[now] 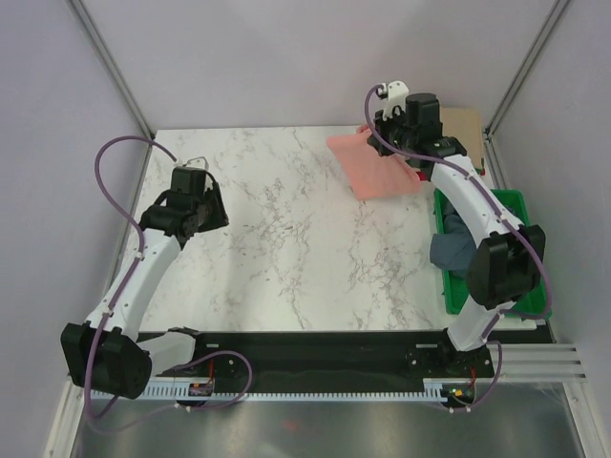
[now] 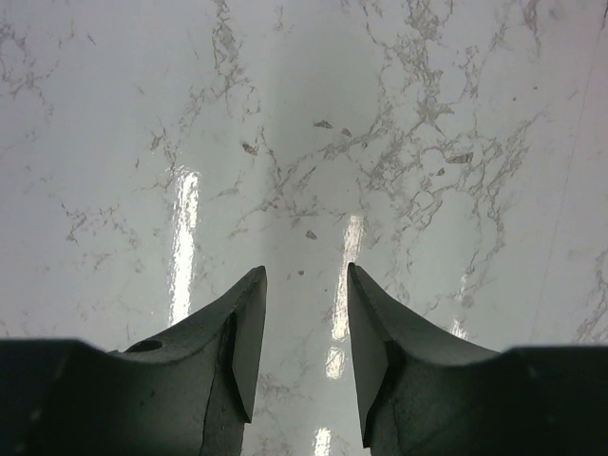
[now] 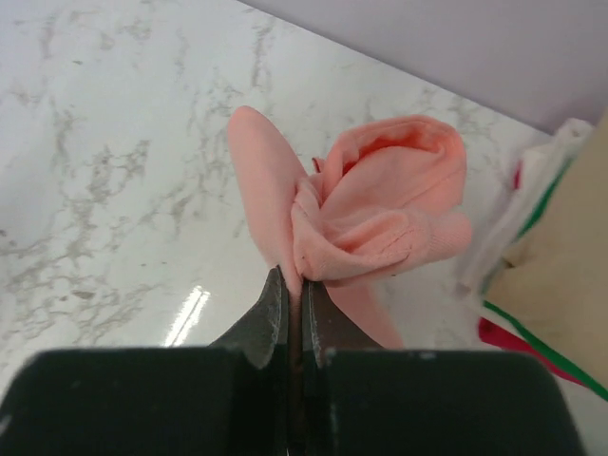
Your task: Fold and stack the t-shirts
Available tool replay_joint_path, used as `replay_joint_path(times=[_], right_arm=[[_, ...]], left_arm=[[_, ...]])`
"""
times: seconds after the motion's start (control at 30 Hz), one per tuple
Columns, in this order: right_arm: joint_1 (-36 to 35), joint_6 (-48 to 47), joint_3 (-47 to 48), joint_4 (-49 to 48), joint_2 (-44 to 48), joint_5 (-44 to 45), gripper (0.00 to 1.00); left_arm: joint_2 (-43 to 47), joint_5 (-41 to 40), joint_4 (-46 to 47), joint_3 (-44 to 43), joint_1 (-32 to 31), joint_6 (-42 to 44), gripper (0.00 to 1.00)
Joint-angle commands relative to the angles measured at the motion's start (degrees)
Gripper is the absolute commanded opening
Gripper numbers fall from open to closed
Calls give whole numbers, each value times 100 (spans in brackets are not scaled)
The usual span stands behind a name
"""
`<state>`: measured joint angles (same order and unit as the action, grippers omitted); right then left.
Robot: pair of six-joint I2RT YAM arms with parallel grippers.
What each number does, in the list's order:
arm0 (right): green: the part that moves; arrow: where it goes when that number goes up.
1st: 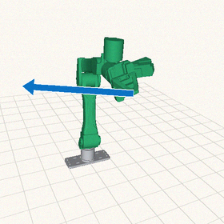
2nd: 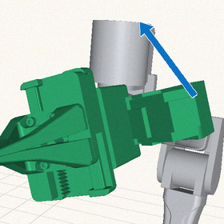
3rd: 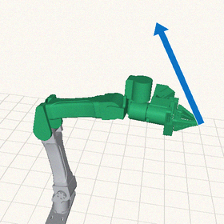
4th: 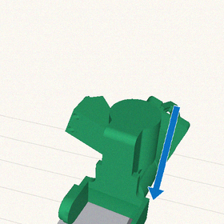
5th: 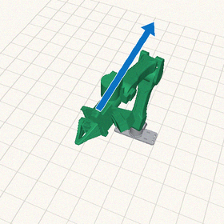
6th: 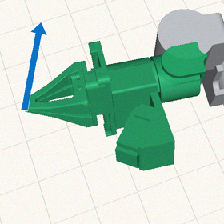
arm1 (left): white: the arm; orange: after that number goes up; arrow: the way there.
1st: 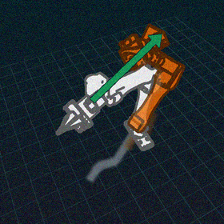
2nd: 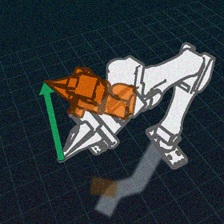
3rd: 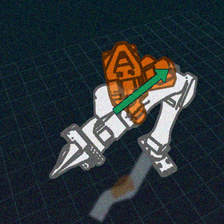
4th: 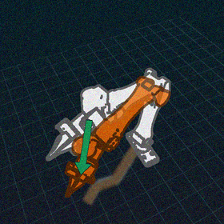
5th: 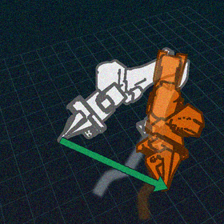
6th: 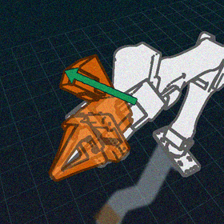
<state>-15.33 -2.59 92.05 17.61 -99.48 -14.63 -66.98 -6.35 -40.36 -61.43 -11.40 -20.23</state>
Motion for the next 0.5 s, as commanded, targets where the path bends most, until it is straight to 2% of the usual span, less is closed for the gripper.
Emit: replay_joint_path(times=[0.0, 0.33, 0.47], right_arm=[[170, -935, 505, 735, 192, 847, 0], [469, -1595, 1060, 876, 737, 1366, 0], [706, -1639, 1175, 797, 729, 1261, 0]], left_arm=[[1, -234, 230, 52, -90, 247, 47], [-210, -393, 222, 70, -293, 265, 47], [-280, -446, 230, 87, -319, 274, 46]])
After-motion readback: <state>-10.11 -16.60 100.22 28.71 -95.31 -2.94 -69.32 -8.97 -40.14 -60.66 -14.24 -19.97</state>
